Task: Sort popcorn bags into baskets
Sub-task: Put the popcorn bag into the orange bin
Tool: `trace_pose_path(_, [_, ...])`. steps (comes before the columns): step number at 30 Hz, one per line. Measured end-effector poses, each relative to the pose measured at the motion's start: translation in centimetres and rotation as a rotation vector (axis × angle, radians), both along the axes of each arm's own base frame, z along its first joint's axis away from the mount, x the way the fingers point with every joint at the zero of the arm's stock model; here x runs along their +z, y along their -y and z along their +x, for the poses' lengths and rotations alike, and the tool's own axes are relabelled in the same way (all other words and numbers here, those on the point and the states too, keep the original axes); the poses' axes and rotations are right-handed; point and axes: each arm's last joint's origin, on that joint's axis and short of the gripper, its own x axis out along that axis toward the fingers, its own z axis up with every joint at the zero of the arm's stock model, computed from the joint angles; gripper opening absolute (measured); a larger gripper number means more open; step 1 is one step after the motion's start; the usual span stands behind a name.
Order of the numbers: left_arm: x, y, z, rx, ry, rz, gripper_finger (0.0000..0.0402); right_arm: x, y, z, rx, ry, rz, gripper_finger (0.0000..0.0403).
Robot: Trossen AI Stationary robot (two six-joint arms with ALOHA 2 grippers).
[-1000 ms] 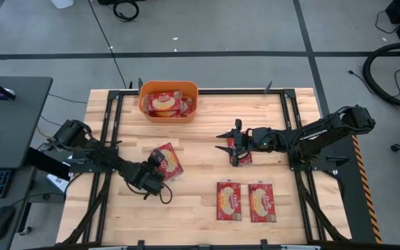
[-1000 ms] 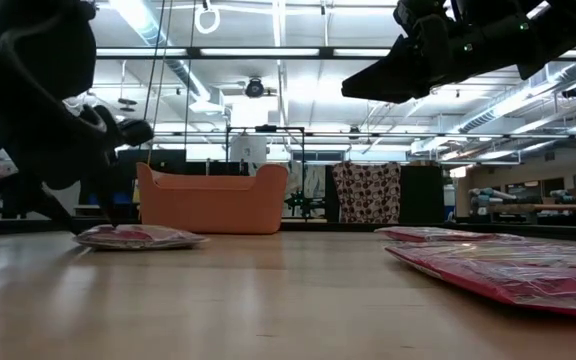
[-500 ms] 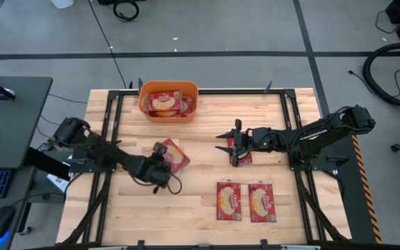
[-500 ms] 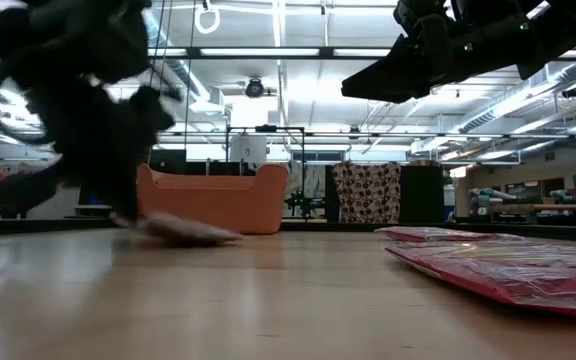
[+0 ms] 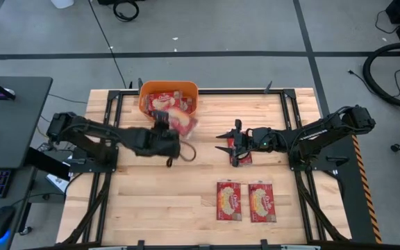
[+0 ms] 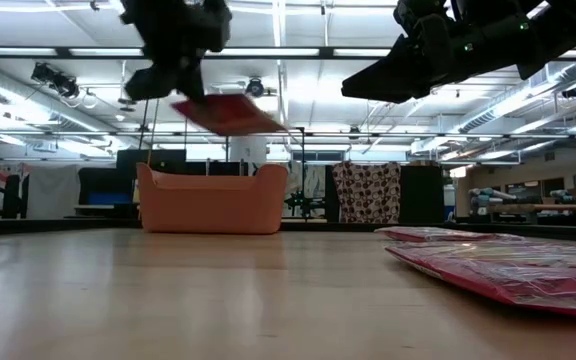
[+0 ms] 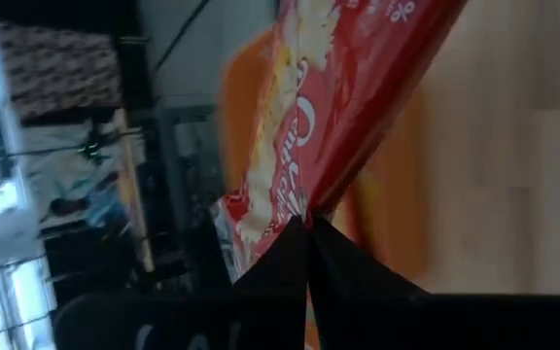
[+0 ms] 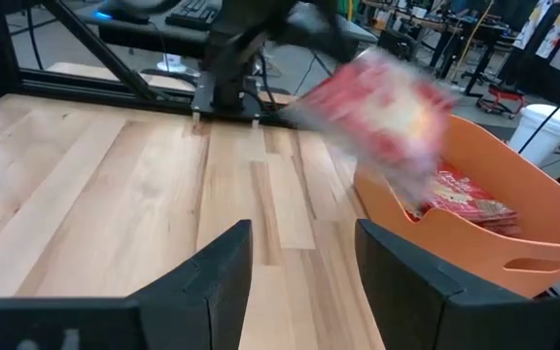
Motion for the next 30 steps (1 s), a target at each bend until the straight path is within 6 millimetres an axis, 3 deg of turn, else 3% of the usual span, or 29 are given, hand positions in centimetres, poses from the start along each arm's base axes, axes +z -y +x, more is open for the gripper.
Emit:
trace_pose_path(3, [0.7, -2.4, 0.5, 0.067, 0.026, 0.015, 0.0004, 0.0, 0.0, 0.0, 0.003, 0.000, 0.000, 0.0187])
trace_pose_path(6, [0.2, -5.5, 0.4, 0.174, 0.036, -0.042, 0.0004, 0.0, 0.0, 0.0, 0.004, 0.000, -0.002, 0.0187])
trace_pose_path(13, [-4.6, -12.8, -1.3, 0.420, 0.013, -0.098, 0.0006, 0.0, 0.0, 0.0, 0.005, 0.000, -0.003, 0.0187])
trace_pose_path(16, [-6.1, -14.8, -1.9, 0.451, 0.024, -0.103, 0.0033, 0.0, 0.0, 0.0, 0.005, -0.002, 0.001, 0.0187])
trace_pose_path(19, [-6.0, -15.1, -1.9, 0.438, 0.006, -0.082, 0.0078, -0.7, 0.0, -0.2, -0.049, -0.061, 0.066, 0.0187])
trace_pose_path(24, [-4.2, -14.3, -0.6, 0.371, 0.039, -0.108, 0.0148, -2.7, -0.1, -1.3, -0.283, -0.363, 0.113, 0.0186])
trace_pose_path(30, [-2.5, -11.8, 1.8, 0.201, 0.151, -0.247, 0.0174, -3.6, -0.8, -2.8, -0.372, -0.586, 0.172, 0.0185])
